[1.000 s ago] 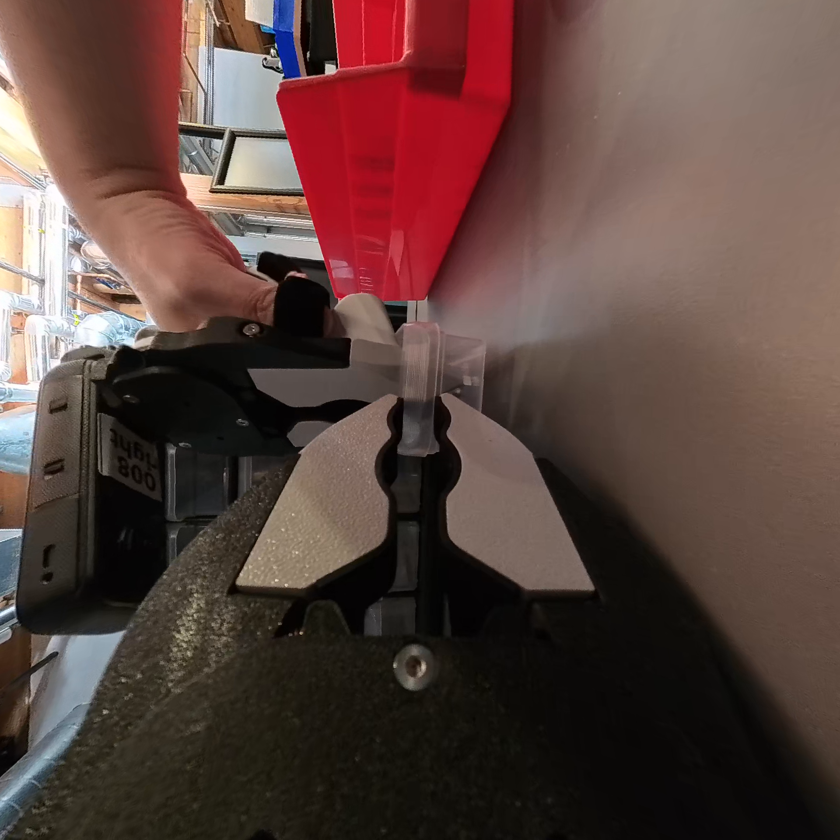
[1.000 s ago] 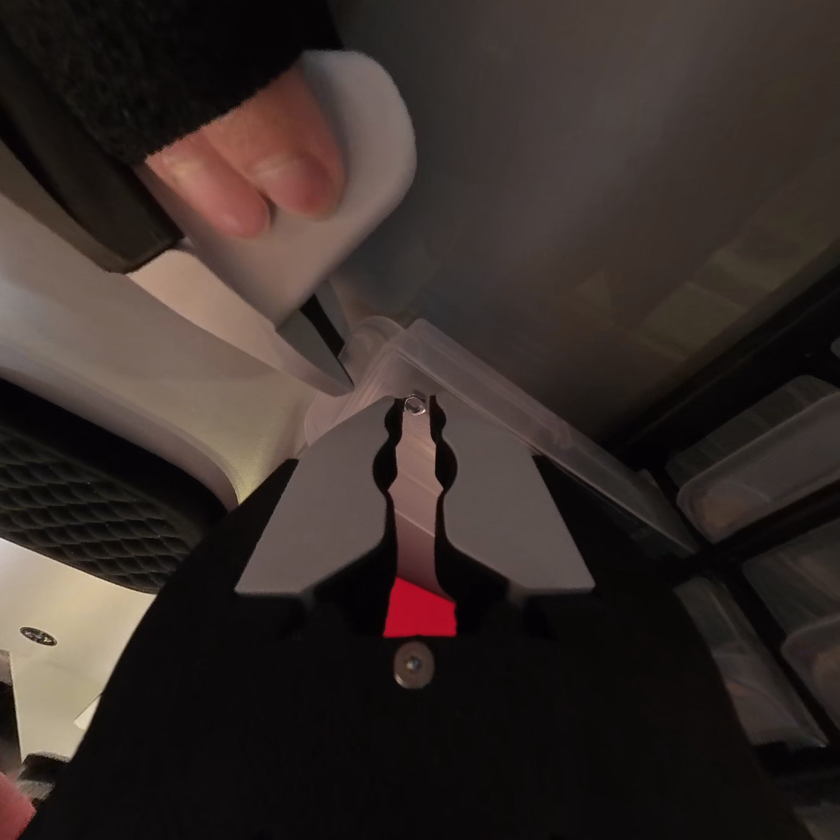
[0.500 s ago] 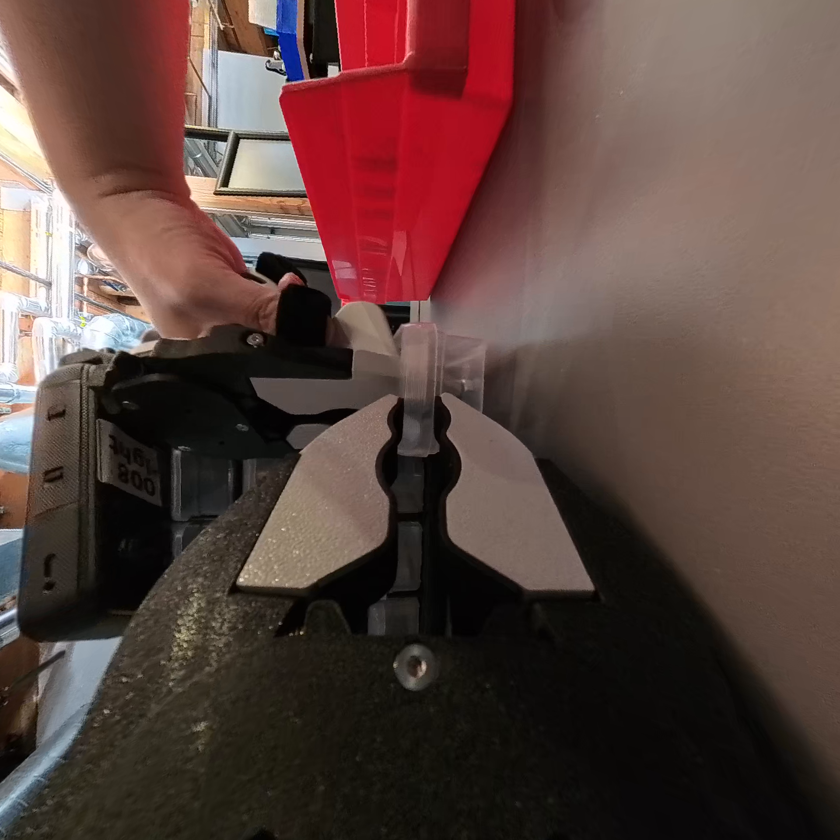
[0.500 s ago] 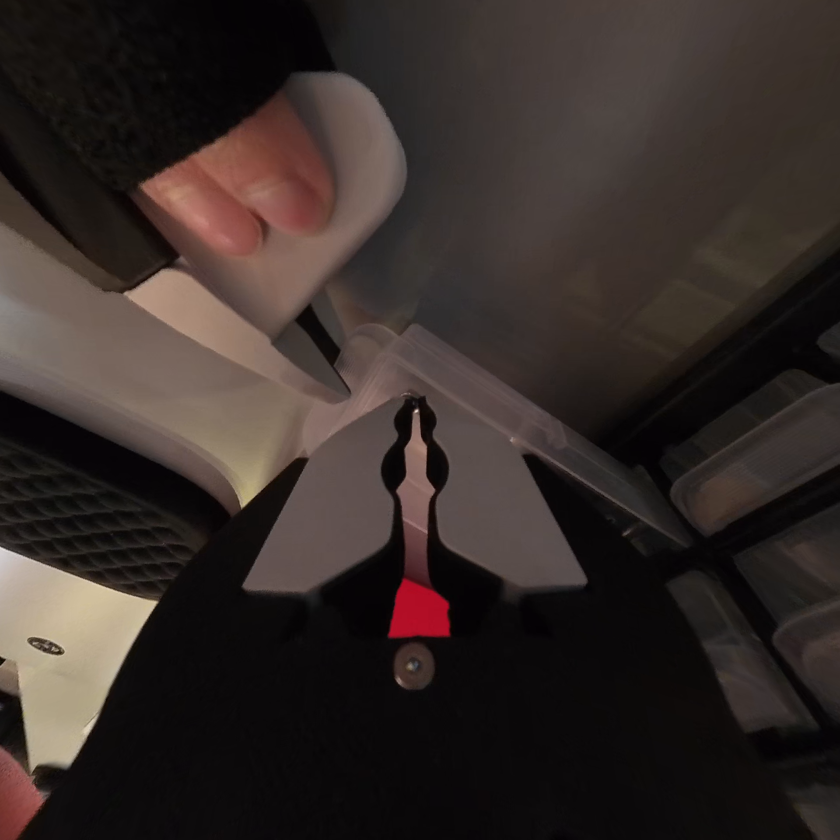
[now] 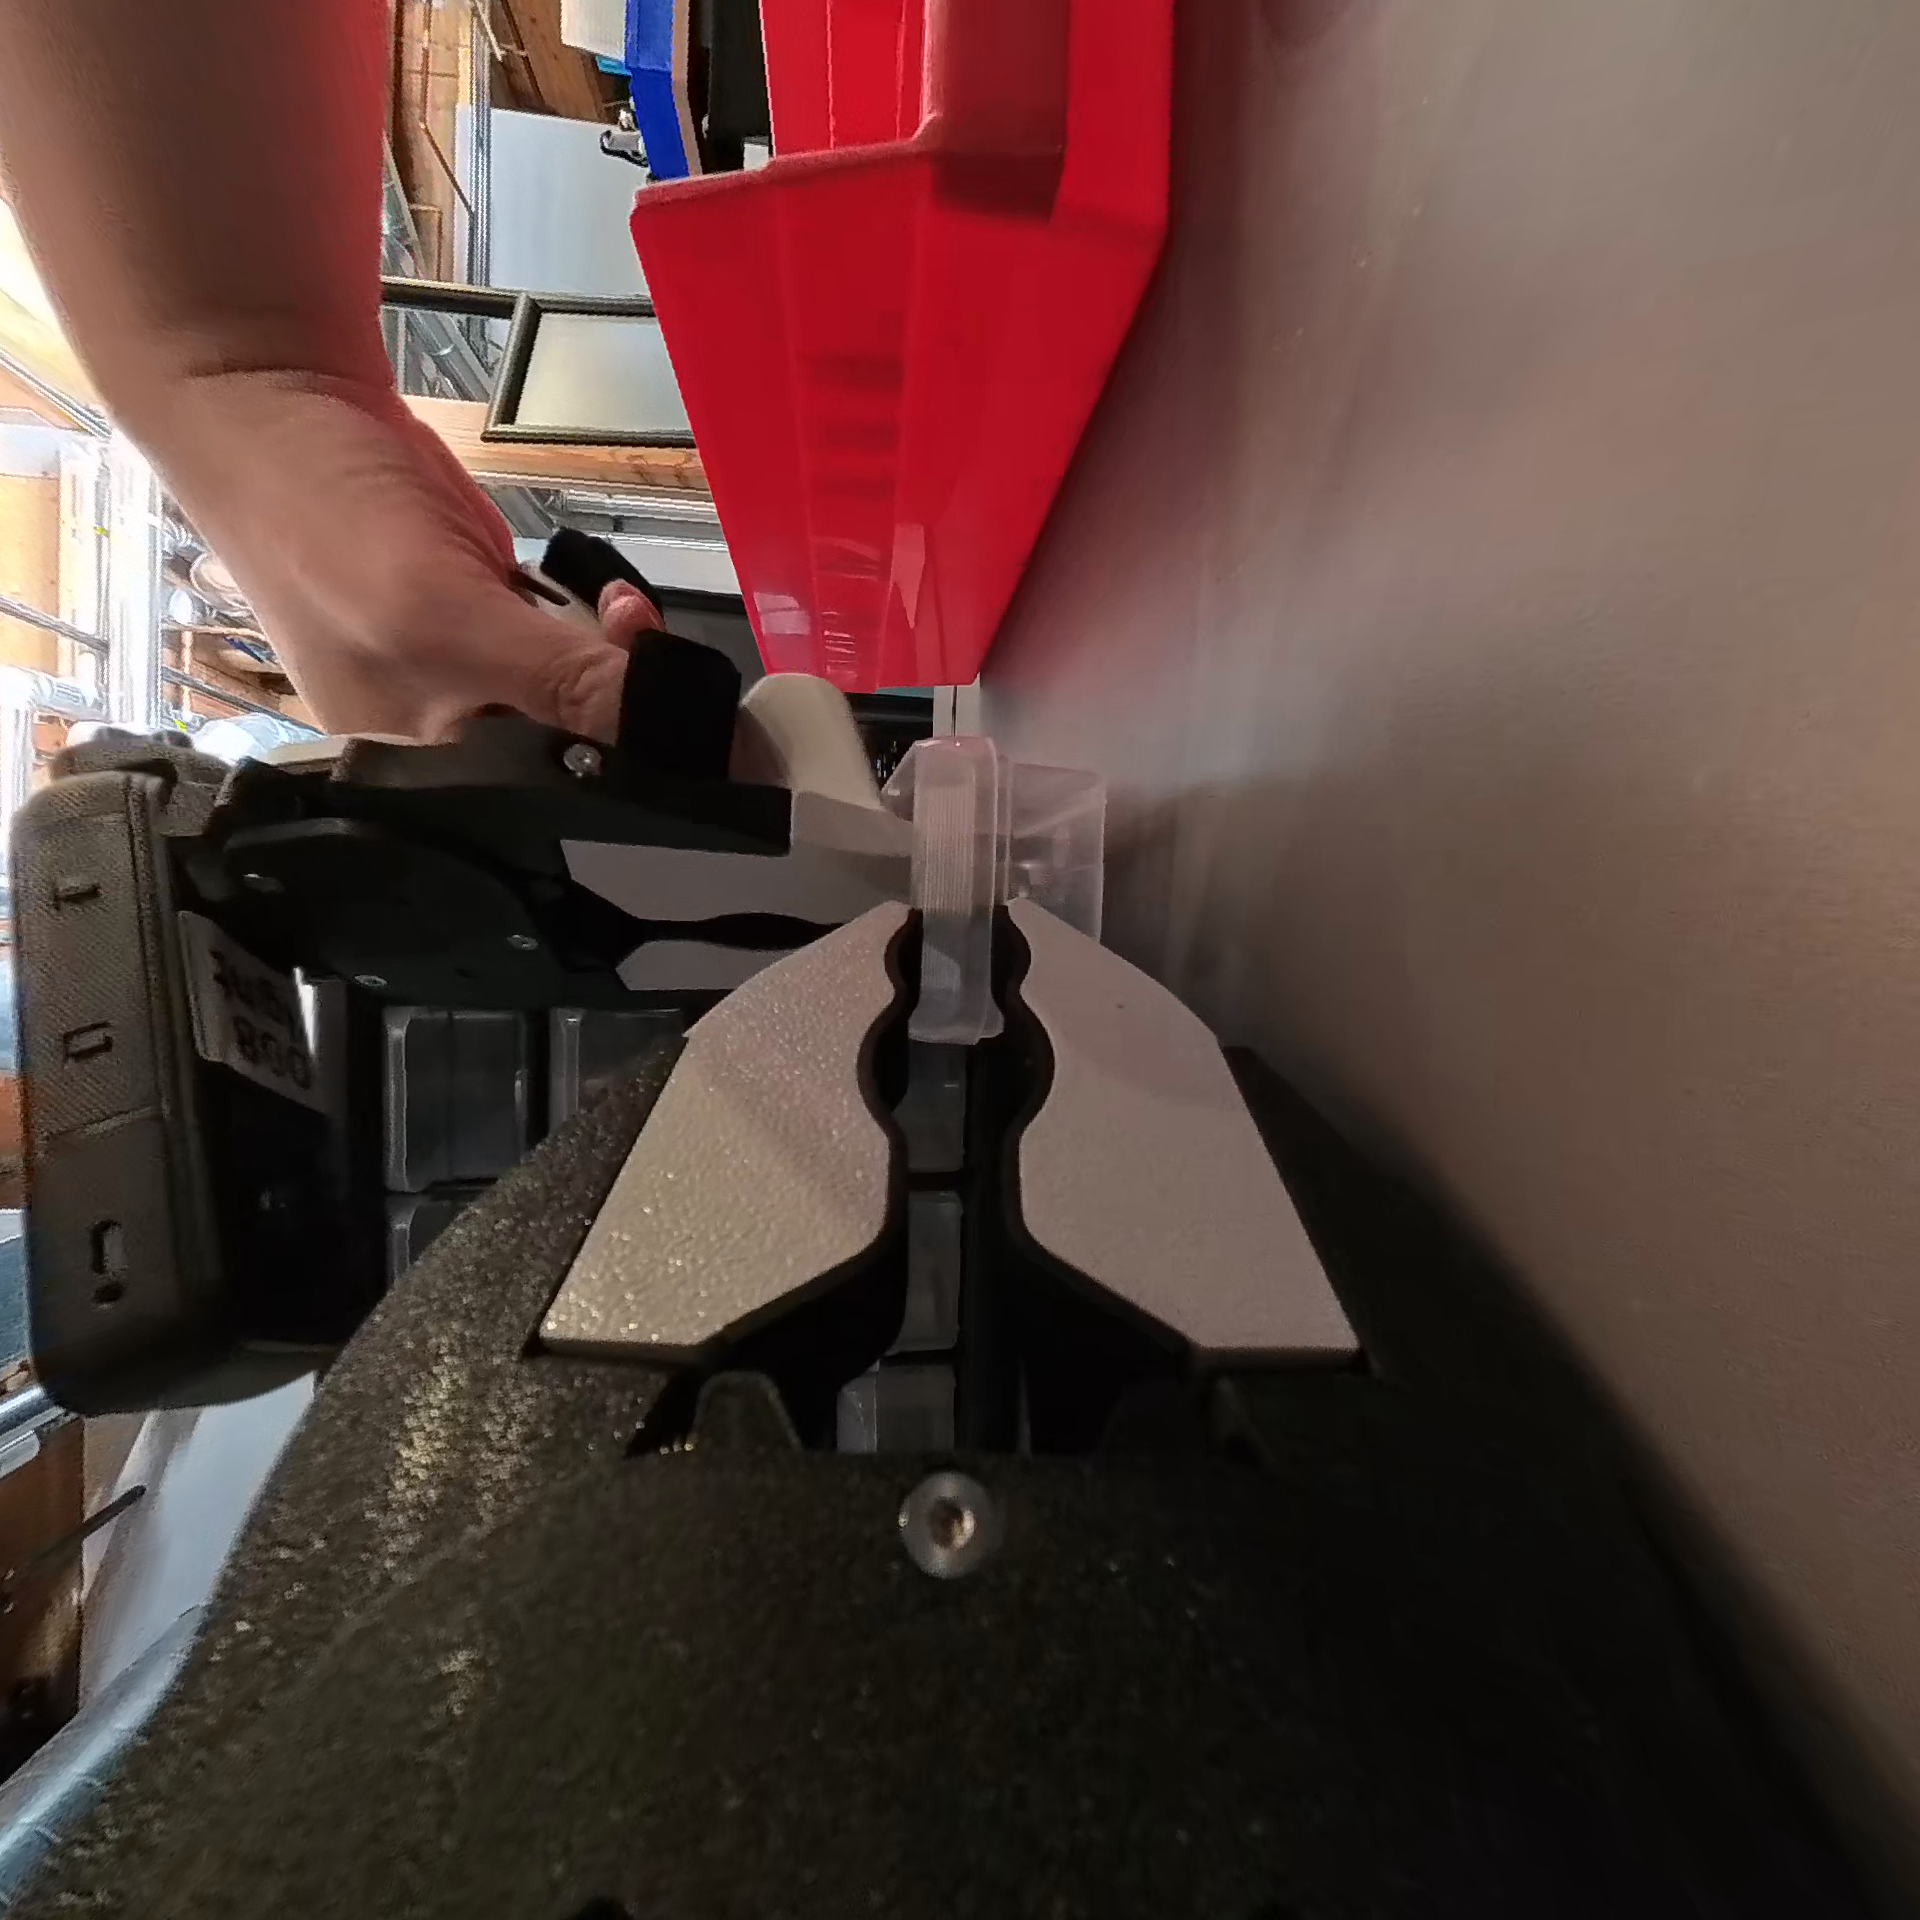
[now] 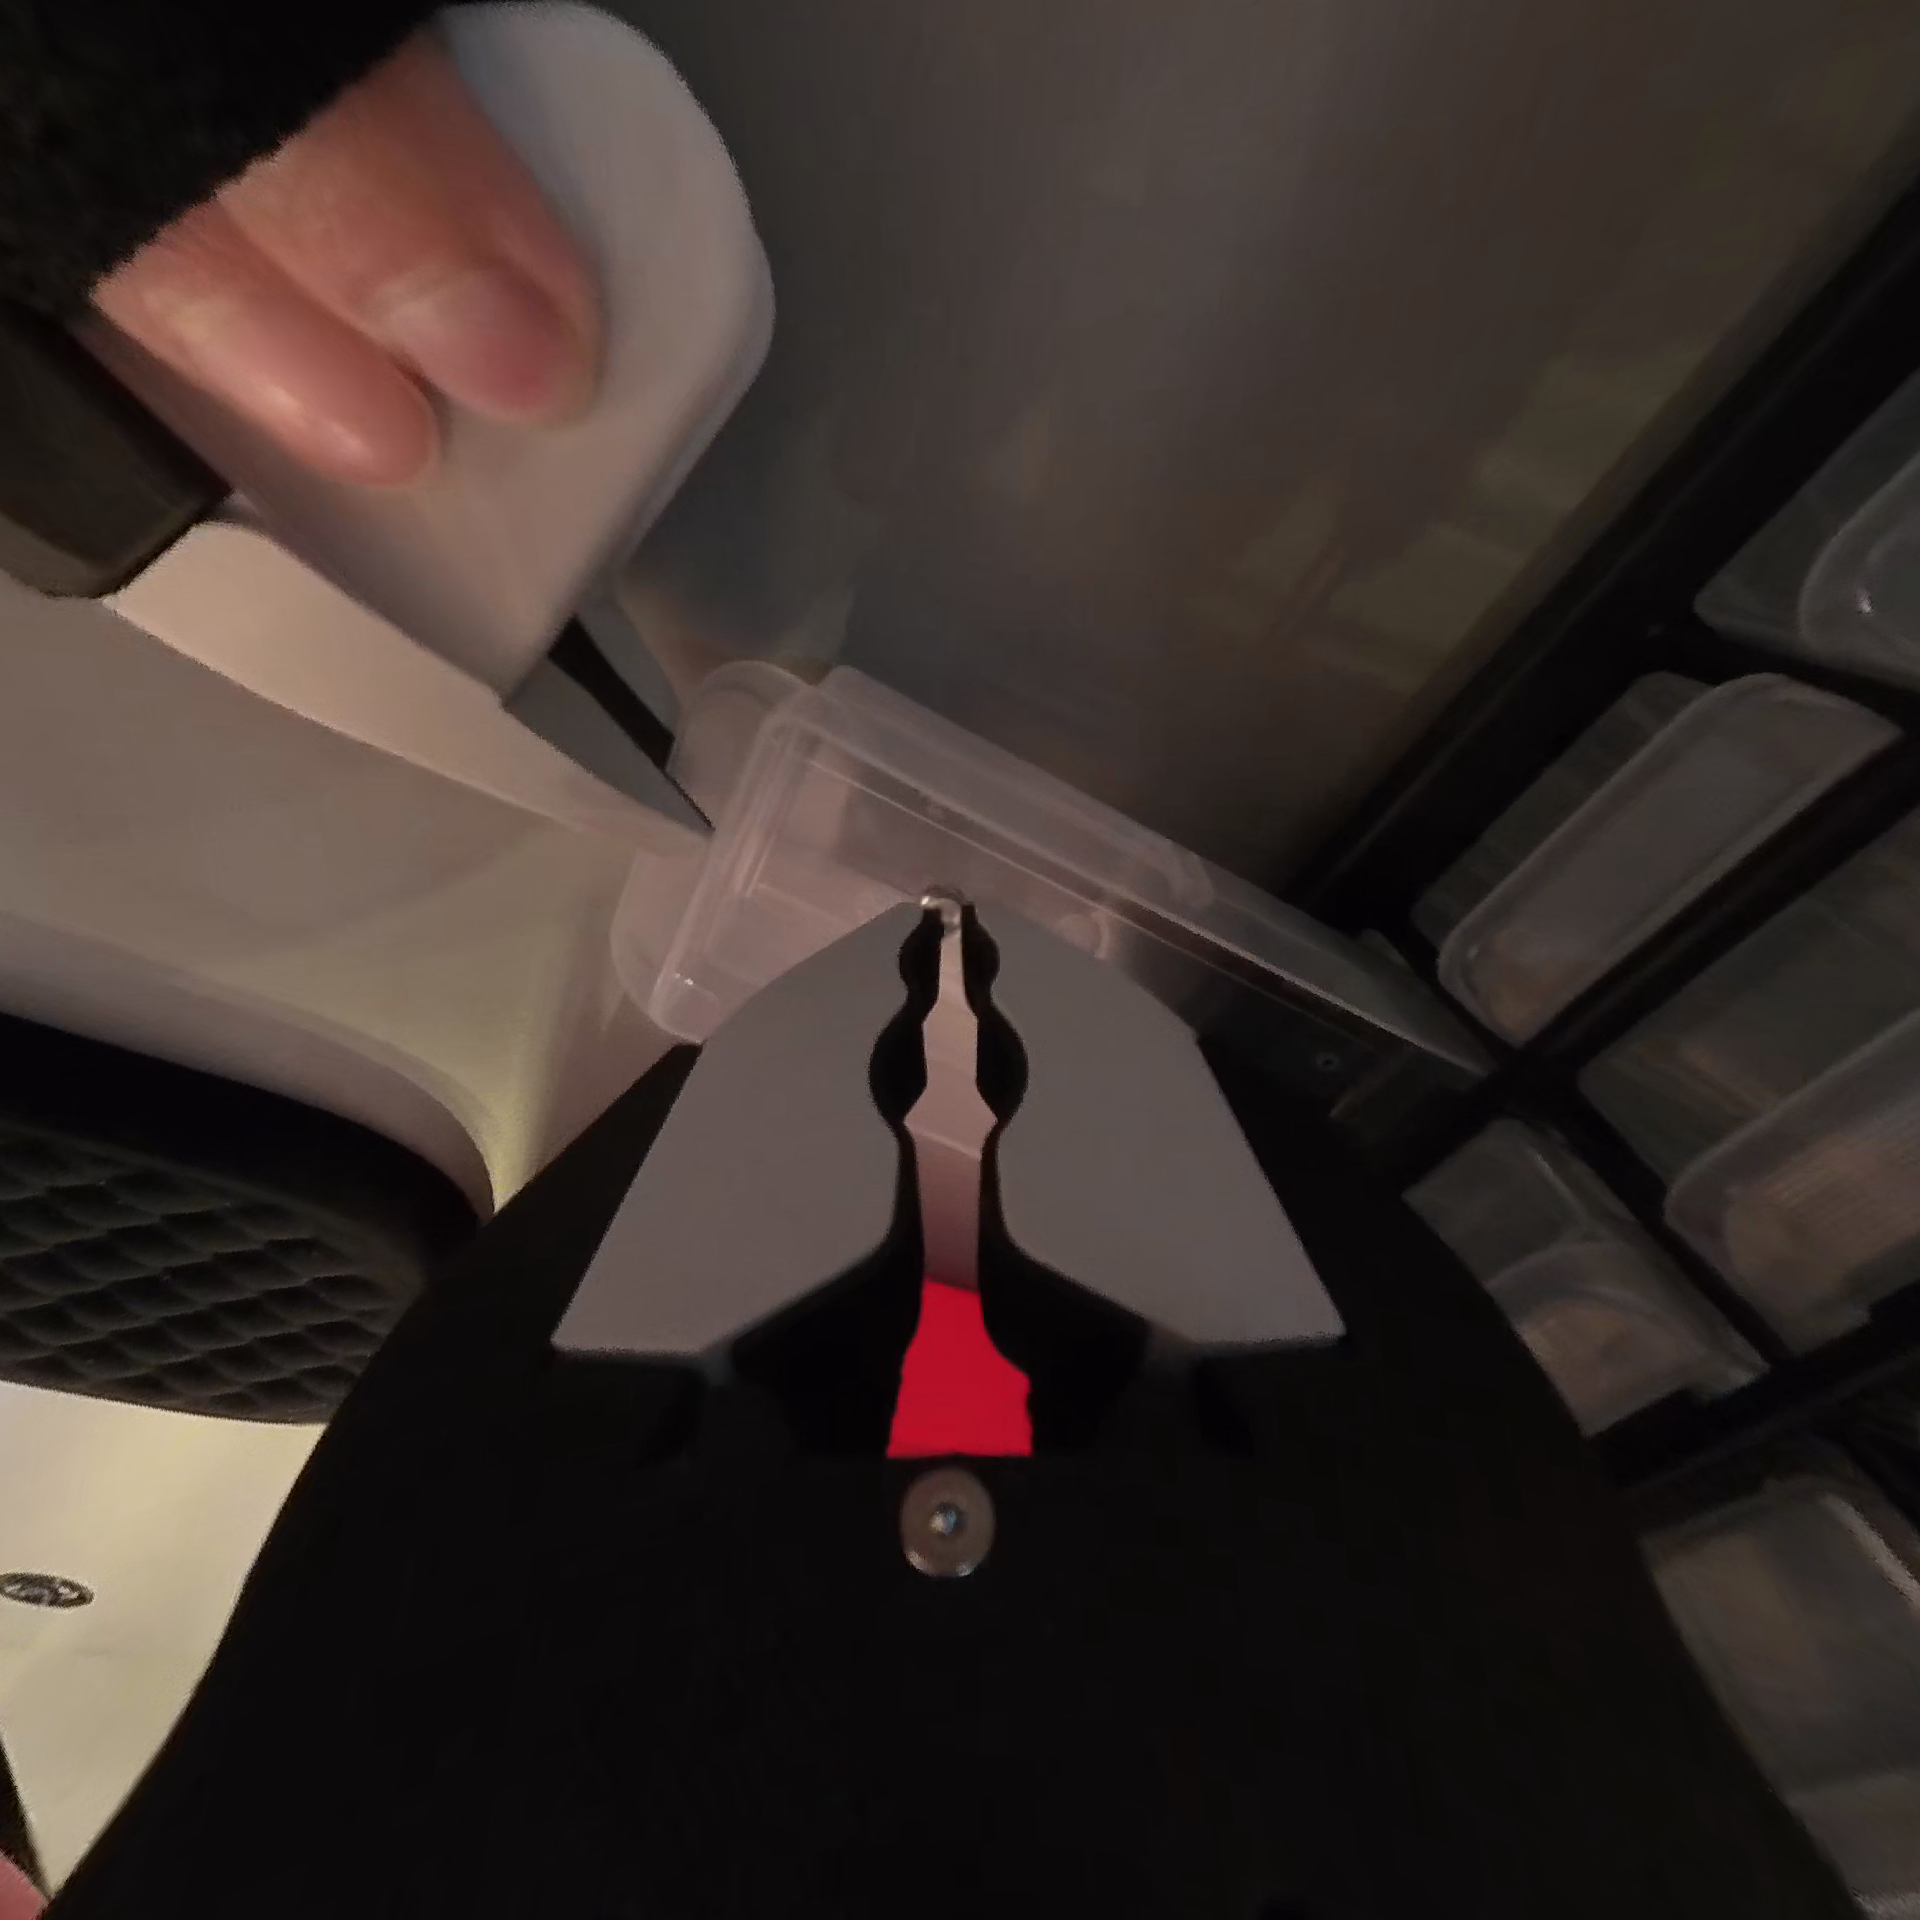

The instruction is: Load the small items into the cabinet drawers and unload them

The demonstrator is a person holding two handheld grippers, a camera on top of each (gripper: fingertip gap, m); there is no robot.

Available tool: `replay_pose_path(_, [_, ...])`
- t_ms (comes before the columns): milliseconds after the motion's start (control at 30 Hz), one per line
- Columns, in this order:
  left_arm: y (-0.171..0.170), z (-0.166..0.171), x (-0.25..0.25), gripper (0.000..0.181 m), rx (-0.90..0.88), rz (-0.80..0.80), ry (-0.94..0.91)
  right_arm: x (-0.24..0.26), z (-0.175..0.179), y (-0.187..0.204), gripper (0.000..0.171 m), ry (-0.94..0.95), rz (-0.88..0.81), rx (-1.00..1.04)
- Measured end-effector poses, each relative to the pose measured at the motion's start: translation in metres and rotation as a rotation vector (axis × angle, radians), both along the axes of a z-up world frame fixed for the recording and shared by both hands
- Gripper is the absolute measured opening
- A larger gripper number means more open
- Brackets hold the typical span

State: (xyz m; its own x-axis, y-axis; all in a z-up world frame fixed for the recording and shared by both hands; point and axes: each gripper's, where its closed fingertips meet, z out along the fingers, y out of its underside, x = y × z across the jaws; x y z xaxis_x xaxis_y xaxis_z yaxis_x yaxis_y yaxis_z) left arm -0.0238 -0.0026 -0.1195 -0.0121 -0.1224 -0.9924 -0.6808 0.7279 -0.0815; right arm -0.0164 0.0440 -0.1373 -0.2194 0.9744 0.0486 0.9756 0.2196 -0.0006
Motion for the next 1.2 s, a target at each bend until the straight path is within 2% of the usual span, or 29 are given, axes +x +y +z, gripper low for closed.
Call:
replay_pose_path(300, [-0.0003, -0.0004, 0.0005, 0.012, -0.001, 0.000, 0.003, 0.0026, -0.0035, -0.0004, 0.015, -0.013, -0.013, -0.007])
replay_pose_path(700, [-0.0003, -0.0002, 0.0010, 0.012, -0.005, -0.002, 0.002, 0.0006, -0.0063, -0.0023, 0.015, -0.060, -0.033, -0.025])
replay_pose_path(1200, [-0.0003, -0.0005, 0.0022, 0.012, -0.005, -0.003, 0.001, 0.0004, -0.0070, 0.0029, 0.021, -0.044, -0.261, -0.005])
